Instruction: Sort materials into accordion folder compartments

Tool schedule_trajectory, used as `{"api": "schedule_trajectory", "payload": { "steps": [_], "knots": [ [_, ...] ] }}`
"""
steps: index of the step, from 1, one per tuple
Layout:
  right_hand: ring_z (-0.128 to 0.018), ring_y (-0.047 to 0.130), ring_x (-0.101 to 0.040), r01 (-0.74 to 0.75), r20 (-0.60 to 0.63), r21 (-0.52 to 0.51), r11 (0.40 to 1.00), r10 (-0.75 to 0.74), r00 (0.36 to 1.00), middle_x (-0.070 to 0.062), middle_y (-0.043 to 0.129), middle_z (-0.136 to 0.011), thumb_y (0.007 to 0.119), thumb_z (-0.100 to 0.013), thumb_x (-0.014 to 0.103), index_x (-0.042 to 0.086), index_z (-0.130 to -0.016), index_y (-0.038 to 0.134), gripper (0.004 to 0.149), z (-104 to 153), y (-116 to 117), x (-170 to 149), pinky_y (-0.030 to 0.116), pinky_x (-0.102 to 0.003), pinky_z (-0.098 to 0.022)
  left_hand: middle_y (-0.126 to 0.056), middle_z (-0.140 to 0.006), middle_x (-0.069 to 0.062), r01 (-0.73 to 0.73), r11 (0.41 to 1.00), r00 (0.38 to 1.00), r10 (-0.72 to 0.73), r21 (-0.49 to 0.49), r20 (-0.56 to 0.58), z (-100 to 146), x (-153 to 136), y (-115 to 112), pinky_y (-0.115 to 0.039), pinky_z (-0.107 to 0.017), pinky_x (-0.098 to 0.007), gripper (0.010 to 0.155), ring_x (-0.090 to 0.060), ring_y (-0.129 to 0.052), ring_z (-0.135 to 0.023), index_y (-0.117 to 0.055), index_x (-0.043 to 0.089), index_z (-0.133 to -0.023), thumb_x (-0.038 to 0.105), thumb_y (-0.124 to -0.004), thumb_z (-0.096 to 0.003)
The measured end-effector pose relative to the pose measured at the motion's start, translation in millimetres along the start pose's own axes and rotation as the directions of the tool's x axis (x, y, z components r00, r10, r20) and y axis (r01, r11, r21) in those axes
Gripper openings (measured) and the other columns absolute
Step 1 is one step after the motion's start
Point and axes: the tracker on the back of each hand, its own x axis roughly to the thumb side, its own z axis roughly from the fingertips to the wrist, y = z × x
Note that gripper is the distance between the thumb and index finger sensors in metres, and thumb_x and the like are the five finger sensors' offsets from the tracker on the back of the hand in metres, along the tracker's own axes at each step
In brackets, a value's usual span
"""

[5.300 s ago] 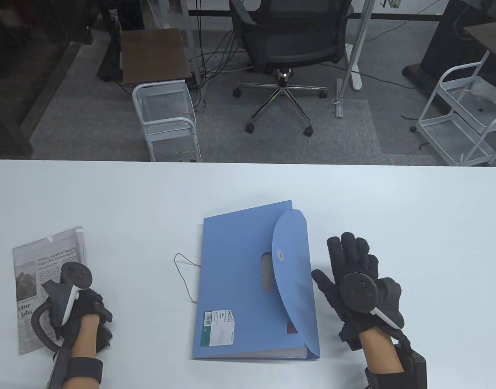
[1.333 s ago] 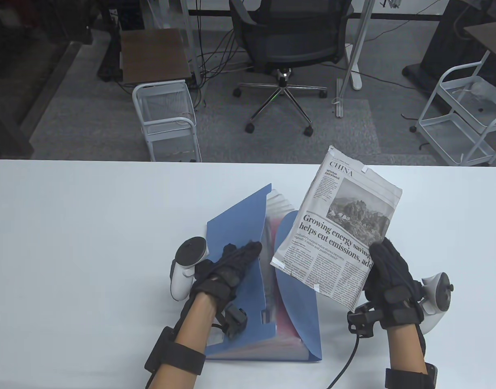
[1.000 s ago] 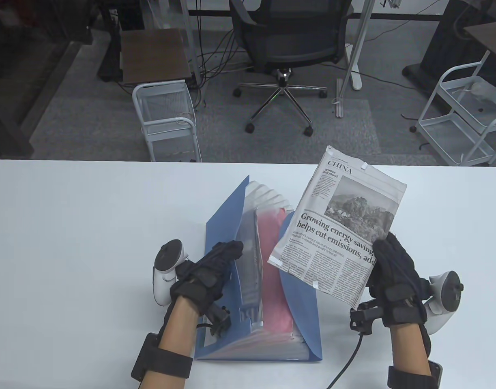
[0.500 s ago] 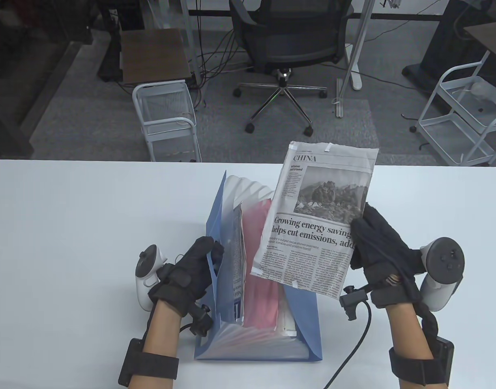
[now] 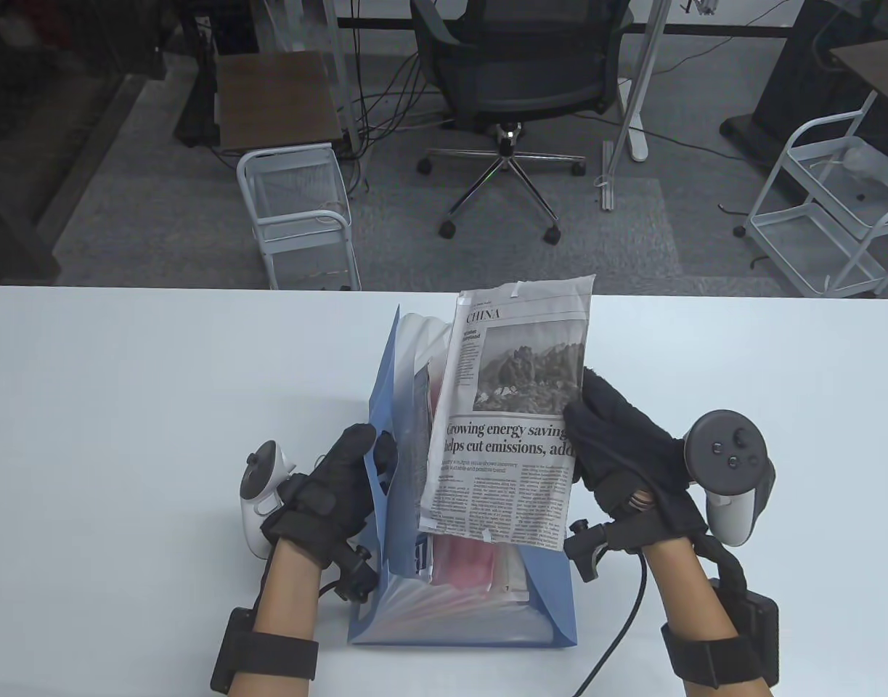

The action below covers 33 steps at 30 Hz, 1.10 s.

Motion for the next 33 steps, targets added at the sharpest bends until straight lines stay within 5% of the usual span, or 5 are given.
{"api": "schedule_trajectory", "payload": {
  "steps": [12, 33],
  "knots": [
    [-0.024, 0.104, -0.032, -0.107, -0.014, 0.131, 0.986, 0.11, 0.994, -0.002, 0.103, -0.046, 0.077, -0.059, 0.032, -0.002, -0.098, 0.064, 0.053, 0, 29, 15, 0.087, -0.03, -0.009, 0.006, -0.115, -0.039, 0.004, 1.0, 1.0, -0.004, 0.0, -0.002, -1, -1, 2, -0.019, -0.058, -0.074, 0.068, -0.066, 0.003, -0.095, -0.06, 0.006, -0.101, 0.066, -0.059, -0.0667],
    [-0.022, 0.104, -0.031, -0.309, -0.099, 0.307, 0.9, 0.353, 0.93, -0.003, 0.104, -0.047, 0.077, -0.059, 0.031, -0.003, -0.098, 0.063, 0.054, -38, 94, 50, 0.086, -0.029, -0.007, 0.006, -0.115, -0.039, 0.017, 1.0, 1.0, -0.017, -0.001, -0.004, -2, -3, 2, -0.019, -0.058, -0.074, 0.068, -0.066, 0.004, -0.094, -0.06, 0.007, -0.101, 0.066, -0.058, -0.0667]
  ]
}}
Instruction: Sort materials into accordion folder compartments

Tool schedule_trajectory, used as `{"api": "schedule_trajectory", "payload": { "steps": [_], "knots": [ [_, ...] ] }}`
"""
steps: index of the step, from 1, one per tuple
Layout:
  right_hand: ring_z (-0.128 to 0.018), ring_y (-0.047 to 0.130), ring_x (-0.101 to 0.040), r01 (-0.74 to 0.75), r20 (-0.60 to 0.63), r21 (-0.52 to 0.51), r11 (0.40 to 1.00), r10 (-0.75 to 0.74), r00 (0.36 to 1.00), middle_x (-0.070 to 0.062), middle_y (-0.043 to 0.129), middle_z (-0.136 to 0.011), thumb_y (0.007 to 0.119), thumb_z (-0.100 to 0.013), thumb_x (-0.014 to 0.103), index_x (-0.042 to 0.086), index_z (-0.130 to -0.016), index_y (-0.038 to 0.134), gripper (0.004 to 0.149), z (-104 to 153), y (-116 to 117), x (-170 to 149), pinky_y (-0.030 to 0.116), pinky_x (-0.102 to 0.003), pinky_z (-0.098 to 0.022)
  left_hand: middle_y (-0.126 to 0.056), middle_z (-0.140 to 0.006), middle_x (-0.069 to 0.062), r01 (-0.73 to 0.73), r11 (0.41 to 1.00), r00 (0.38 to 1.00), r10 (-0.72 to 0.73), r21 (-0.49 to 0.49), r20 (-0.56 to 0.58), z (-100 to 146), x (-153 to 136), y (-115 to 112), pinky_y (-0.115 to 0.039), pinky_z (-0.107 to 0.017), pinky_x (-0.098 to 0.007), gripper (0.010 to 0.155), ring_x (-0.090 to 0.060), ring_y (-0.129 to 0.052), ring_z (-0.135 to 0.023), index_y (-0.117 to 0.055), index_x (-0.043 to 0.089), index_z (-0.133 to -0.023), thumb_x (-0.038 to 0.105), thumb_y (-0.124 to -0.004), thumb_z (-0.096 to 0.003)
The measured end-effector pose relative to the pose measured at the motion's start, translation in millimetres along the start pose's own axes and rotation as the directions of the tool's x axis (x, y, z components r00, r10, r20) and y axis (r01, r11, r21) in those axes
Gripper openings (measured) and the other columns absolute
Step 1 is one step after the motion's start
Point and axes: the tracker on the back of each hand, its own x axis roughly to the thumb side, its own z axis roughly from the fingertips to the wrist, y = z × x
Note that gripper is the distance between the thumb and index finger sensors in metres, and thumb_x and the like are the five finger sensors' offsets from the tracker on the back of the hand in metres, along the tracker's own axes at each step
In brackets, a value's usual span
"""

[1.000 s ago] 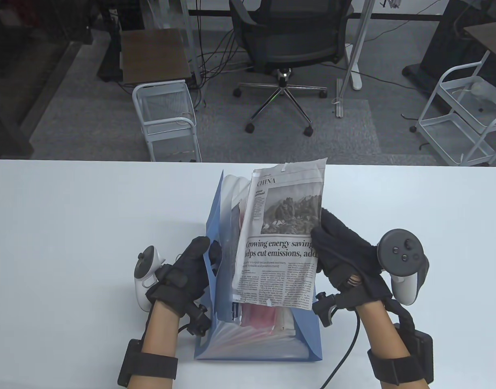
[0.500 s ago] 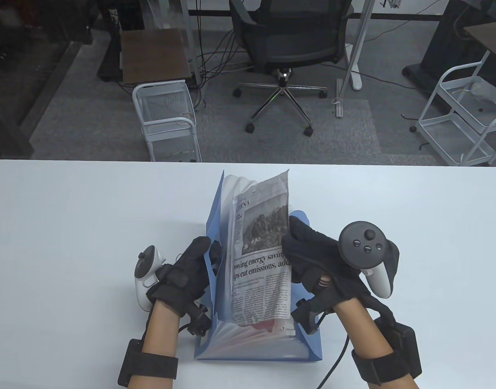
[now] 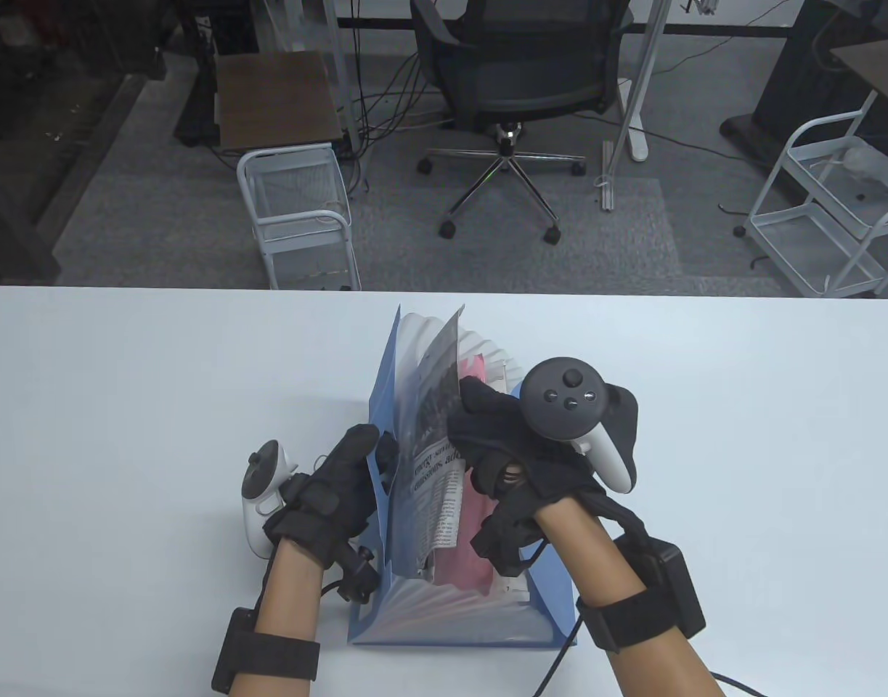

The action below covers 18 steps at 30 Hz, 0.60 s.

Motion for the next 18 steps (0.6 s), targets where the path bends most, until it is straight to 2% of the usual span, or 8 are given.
{"api": "schedule_trajectory", "payload": {
  "steps": [2, 18],
  "knots": [
    [-0.022, 0.104, -0.032, -0.026, -0.012, 0.029, 0.999, 0.026, 1.0, -0.003, 0.103, -0.048, 0.076, -0.06, 0.031, -0.003, -0.099, 0.062, 0.054, -2, 5, 0, 0.086, -0.029, -0.007, 0.006, -0.115, -0.039, -0.003, 1.0, 1.0, 0.003, -0.004, 0.0, 0, 0, 0, -0.019, -0.058, -0.074, 0.068, -0.066, 0.004, -0.094, -0.06, 0.007, -0.101, 0.066, -0.059, -0.0666],
    [-0.023, 0.103, -0.032, -0.212, -0.025, 0.003, 0.977, 0.212, 0.977, -0.003, 0.103, -0.053, 0.075, -0.06, 0.03, 0.001, -0.102, 0.061, 0.053, -13, 19, 5, 0.086, -0.03, -0.008, 0.006, -0.115, -0.039, -0.009, 1.0, 1.0, 0.009, -0.006, 0.0, 0, 0, 0, -0.018, -0.058, -0.073, 0.068, -0.065, 0.004, -0.094, -0.06, 0.007, -0.101, 0.066, -0.059, -0.0666]
  ]
}}
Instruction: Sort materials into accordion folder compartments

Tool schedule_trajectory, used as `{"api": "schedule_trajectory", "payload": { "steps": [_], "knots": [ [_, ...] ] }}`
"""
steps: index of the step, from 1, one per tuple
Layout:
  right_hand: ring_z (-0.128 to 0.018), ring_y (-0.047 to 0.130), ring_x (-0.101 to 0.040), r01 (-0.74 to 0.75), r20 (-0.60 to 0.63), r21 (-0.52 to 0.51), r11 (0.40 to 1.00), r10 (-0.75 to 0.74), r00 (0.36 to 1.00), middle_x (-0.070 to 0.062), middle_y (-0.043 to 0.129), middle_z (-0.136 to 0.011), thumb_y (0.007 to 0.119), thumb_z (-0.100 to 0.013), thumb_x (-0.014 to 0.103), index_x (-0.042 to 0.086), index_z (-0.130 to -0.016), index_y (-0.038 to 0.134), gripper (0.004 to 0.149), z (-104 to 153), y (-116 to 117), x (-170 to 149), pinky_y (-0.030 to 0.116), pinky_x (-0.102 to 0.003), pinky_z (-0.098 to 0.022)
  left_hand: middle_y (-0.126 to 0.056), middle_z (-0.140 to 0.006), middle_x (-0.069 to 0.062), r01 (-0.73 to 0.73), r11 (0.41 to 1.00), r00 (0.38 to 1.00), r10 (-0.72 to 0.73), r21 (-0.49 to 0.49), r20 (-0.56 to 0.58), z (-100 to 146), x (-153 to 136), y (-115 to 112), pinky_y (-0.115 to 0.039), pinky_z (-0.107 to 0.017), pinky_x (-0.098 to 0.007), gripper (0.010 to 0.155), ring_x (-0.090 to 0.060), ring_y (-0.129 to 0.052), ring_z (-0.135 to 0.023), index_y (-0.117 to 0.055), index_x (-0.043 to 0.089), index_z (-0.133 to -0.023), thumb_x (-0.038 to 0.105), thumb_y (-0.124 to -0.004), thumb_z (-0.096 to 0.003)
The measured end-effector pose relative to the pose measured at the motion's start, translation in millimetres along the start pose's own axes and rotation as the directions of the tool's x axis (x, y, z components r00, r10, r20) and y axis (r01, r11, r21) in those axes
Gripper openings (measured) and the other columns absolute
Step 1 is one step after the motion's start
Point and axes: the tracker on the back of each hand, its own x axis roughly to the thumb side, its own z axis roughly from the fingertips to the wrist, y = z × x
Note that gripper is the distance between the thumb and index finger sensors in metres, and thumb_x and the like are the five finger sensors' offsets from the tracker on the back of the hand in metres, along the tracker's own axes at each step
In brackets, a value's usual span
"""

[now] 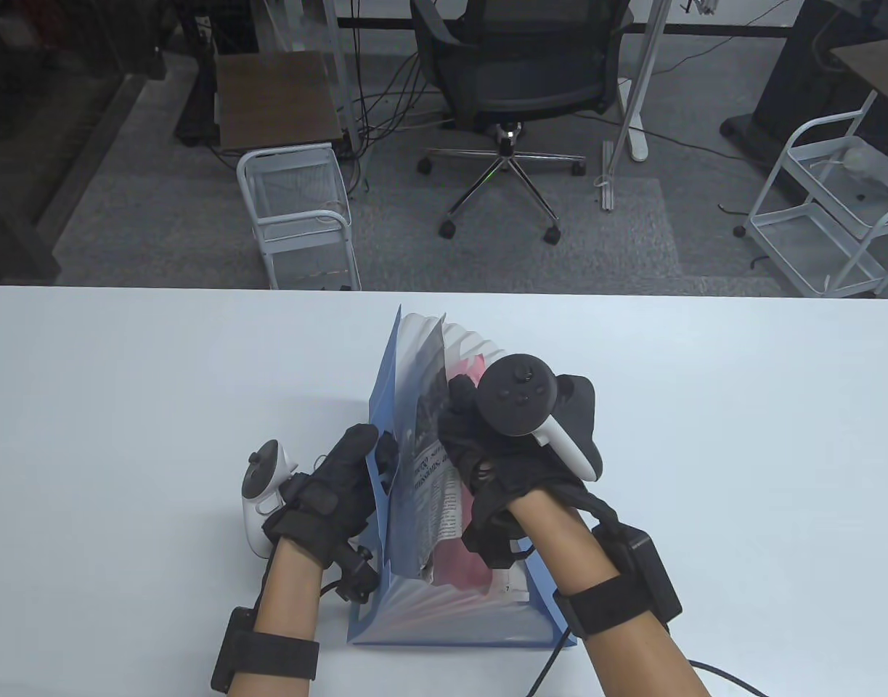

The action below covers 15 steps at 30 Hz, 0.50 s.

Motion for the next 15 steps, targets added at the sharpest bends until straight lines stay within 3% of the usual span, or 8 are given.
{"api": "schedule_trajectory", "payload": {
  "steps": [11, 15],
  "knots": [
    [-0.024, 0.103, -0.031, -0.069, -0.011, 0.082, 0.994, 0.07, 0.997, -0.005, 0.103, -0.062, 0.076, -0.06, 0.031, -0.001, -0.104, 0.054, 0.058, -2, 20, 9, 0.086, -0.029, -0.008, 0.007, -0.115, -0.039, -0.004, 1.0, 1.0, 0.004, -0.001, 0.003, 0, 0, 1, -0.018, -0.058, -0.073, 0.068, -0.065, 0.004, -0.094, -0.059, 0.007, -0.101, 0.066, -0.059, -0.0667],
    [-0.025, 0.104, -0.031, -0.085, -0.072, 0.149, 0.985, 0.097, 0.993, -0.009, 0.101, -0.069, 0.074, -0.062, 0.029, -0.003, -0.106, 0.05, 0.06, -3, 24, 8, 0.086, -0.029, -0.009, 0.007, -0.115, -0.039, -0.008, 1.0, 1.0, 0.008, -0.003, 0.002, 0, -1, 1, -0.018, -0.058, -0.073, 0.068, -0.065, 0.005, -0.094, -0.059, 0.007, -0.101, 0.066, -0.059, -0.0667]
  ]
}}
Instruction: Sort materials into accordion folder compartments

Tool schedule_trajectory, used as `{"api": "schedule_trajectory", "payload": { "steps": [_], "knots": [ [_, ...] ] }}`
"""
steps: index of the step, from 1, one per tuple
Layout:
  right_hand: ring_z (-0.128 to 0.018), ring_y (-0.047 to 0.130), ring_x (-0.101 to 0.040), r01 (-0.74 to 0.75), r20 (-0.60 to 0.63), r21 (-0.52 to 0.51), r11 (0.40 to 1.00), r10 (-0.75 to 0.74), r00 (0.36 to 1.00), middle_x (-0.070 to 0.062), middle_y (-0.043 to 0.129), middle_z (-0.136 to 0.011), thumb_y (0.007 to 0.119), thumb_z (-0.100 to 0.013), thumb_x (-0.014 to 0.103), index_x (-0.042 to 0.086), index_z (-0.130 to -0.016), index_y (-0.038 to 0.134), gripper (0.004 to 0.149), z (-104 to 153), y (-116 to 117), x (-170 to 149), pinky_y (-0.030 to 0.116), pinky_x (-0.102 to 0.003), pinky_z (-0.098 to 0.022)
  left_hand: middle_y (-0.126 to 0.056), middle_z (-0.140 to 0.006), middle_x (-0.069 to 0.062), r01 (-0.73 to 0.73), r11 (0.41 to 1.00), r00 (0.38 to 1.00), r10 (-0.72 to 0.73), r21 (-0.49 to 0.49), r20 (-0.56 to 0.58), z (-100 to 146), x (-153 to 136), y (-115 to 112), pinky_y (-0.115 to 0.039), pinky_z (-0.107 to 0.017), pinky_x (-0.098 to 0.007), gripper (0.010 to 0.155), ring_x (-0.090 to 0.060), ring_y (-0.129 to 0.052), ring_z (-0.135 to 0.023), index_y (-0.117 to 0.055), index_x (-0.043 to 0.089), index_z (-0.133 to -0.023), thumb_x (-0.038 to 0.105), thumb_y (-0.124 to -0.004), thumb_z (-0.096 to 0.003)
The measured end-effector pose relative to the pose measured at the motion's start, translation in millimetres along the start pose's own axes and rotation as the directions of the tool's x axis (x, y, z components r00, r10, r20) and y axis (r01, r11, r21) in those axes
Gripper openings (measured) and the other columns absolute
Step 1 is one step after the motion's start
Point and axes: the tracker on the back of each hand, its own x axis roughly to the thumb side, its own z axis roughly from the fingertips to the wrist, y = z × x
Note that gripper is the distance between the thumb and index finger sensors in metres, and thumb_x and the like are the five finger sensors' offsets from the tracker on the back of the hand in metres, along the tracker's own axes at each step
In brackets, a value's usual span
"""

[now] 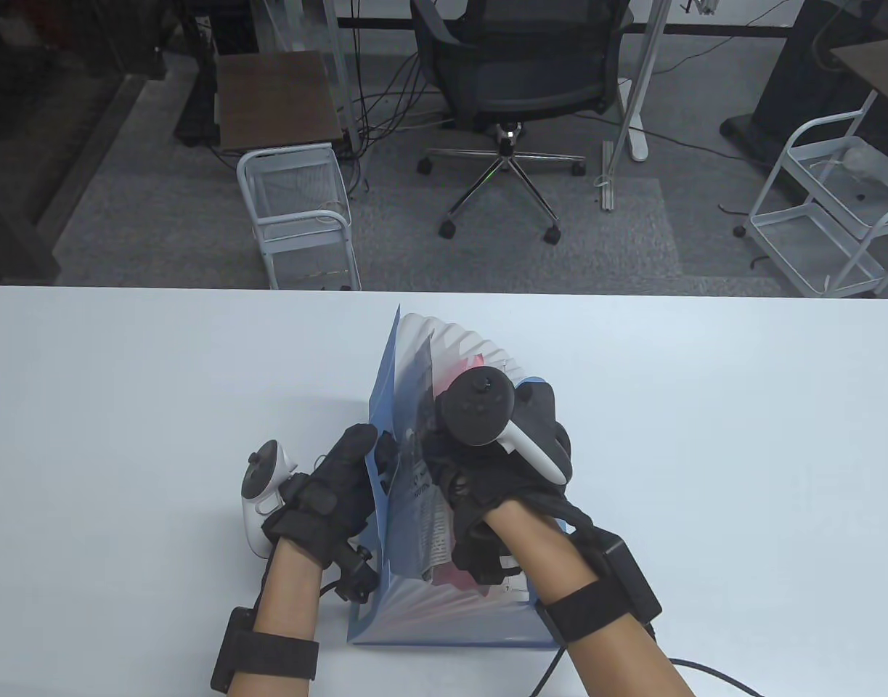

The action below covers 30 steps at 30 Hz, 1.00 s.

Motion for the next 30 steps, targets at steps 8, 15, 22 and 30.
{"api": "schedule_trajectory", "payload": {
  "steps": [8, 15, 22, 30],
  "knots": [
    [-0.026, 0.104, -0.033, -0.021, -0.024, 0.144, 0.989, 0.024, 0.999, -0.016, 0.097, -0.077, 0.073, -0.063, 0.028, -0.007, -0.105, 0.046, 0.061, 2, 3, 3, 0.087, -0.031, -0.01, 0.007, -0.115, -0.039, 0.003, 1.0, 1.0, -0.003, 0.0, -0.002, 0, 0, 0, -0.018, -0.058, -0.073, 0.068, -0.065, 0.005, -0.094, -0.059, 0.007, -0.101, 0.066, -0.059, -0.0669],
    [-0.034, 0.102, -0.039, 0.006, 0.027, 0.146, 0.989, -0.01, 1.0, -0.018, 0.096, -0.078, 0.072, -0.064, 0.035, -0.002, -0.107, 0.051, 0.06, 12, -10, 6, 0.087, -0.035, -0.016, 0.007, -0.115, -0.039, 0.008, 1.0, 1.0, -0.008, 0.0, -0.004, -1, -1, 0, -0.018, -0.059, -0.073, 0.068, -0.065, 0.005, -0.094, -0.059, 0.007, -0.101, 0.066, -0.059, -0.0667],
    [-0.048, 0.099, -0.046, -0.066, 0.071, -0.165, 0.984, 0.078, 0.994, -0.017, 0.095, -0.08, 0.073, -0.063, 0.038, 0.004, -0.106, 0.06, 0.056, 36, -44, -5, 0.088, -0.043, -0.027, 0.007, -0.115, -0.039, 0.017, 1.0, 1.0, -0.017, -0.003, -0.009, -2, -2, -3, -0.017, -0.059, -0.072, 0.068, -0.065, 0.005, -0.094, -0.059, 0.006, -0.101, 0.066, -0.059, -0.0668],
    [-0.086, 0.072, -0.063, -0.043, -0.042, -0.076, 0.996, 0.04, 0.998, -0.033, 0.054, -0.111, 0.069, -0.062, 0.051, 0.002, -0.114, 0.033, 0.08, 19, 3, -79, 0.075, -0.062, -0.056, 0.007, -0.115, -0.039, 0.034, 0.999, 0.999, -0.034, -0.005, -0.019, -4, -3, -7, -0.017, -0.059, -0.072, 0.069, -0.064, 0.006, -0.094, -0.059, 0.006, -0.101, 0.066, -0.059, -0.0669]
  ]
}}
